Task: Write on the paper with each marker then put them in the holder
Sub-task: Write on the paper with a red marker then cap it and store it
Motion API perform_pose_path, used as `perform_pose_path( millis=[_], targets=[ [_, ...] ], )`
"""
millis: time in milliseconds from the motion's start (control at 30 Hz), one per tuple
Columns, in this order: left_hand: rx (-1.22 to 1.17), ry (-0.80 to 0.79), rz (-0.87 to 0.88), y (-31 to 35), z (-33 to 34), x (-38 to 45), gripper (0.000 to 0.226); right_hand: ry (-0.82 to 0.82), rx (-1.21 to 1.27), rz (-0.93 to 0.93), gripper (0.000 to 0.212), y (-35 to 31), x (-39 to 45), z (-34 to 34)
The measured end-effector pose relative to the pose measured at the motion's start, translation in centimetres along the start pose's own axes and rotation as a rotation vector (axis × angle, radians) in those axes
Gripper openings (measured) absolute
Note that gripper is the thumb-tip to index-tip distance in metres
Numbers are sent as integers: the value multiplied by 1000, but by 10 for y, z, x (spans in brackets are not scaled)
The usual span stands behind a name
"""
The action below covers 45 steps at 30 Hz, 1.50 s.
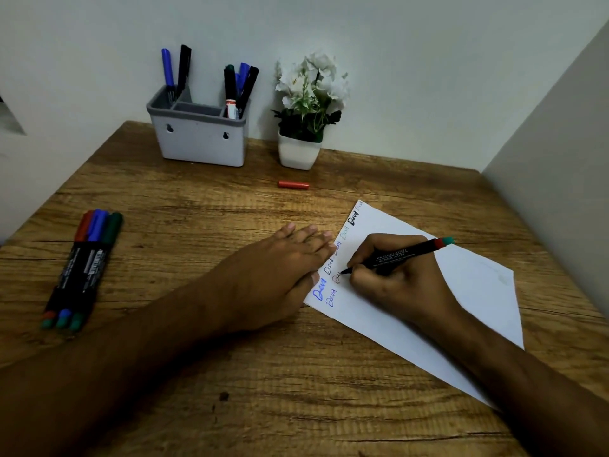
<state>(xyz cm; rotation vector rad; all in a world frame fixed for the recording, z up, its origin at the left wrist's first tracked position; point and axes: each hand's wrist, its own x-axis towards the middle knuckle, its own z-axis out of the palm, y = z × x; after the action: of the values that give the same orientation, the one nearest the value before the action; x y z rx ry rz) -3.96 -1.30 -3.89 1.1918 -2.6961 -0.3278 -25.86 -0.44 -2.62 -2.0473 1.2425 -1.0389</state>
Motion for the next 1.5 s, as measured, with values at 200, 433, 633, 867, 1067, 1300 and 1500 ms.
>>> perform_pose_path(
  millis=[200, 433, 633, 867, 1067, 1300, 1500],
  targets=[
    [4, 0, -4, 1, -1, -1, 61, 12, 16, 22, 16, 0, 0, 0],
    [-6, 8, 0, 0, 0, -1, 56, 13, 5, 24, 18, 0, 0, 0],
    [-19, 17, 3, 0, 1, 0, 59, 13, 10, 27, 10, 0, 1, -1],
    [-23, 47, 12, -4, 4, 1, 56, 25, 80, 94, 19, -2, 0, -1],
    [-87, 84, 5, -5, -3, 4, 56, 50, 223, 219, 20, -6, 5, -2],
    [23, 106, 17, 4, -20, 8, 52, 61, 364, 283, 12, -20, 18, -6],
    [79, 143, -53, -5, -39, 29, 49, 151, 453, 371, 14, -29, 30, -14]
  ],
)
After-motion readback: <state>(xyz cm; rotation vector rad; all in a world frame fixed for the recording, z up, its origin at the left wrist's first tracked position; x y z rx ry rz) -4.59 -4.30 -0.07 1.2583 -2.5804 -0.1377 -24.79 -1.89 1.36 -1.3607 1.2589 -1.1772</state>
